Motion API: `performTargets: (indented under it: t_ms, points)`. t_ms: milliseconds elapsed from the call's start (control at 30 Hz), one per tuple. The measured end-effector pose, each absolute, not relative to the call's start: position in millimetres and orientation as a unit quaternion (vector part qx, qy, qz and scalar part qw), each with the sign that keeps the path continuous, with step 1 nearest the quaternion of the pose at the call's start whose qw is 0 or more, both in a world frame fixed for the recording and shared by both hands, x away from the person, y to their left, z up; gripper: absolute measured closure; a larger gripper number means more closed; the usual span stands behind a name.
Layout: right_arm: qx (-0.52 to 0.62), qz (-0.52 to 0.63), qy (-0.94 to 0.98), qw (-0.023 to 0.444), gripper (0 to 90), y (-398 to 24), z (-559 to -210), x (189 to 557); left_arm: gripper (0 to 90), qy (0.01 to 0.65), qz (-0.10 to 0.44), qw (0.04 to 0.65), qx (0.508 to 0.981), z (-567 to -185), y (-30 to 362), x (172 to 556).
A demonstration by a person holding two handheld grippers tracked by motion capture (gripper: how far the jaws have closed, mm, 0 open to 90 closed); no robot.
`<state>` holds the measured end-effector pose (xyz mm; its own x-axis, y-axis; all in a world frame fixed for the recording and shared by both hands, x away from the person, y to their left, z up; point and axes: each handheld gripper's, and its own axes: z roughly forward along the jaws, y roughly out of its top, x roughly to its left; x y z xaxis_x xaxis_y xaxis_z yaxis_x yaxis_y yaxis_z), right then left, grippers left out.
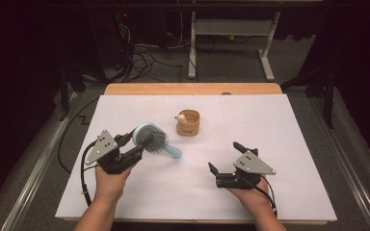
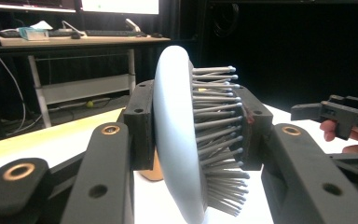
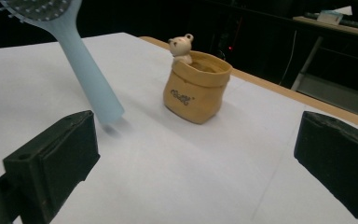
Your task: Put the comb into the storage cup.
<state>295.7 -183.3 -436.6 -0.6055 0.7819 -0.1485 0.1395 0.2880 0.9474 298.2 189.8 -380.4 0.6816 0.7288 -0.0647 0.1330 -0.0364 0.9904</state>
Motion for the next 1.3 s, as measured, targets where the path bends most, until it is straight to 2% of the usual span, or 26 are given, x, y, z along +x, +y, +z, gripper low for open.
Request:
performTargets:
  t_ms: [867,1300]
  points:
    - [0.383,0.505,0.703,0.322,0.5,-249.6,-451.7,293.2,58.3,0.334,0.240,0.617,0.671,-378.4,200.5,300.0]
    - [0.402,0.508,0.690,0.324,0.5,-265.4,-452.6,289.8,58.4,0.331,0.241,0.624,0.665,-371.8,201.0,298.7]
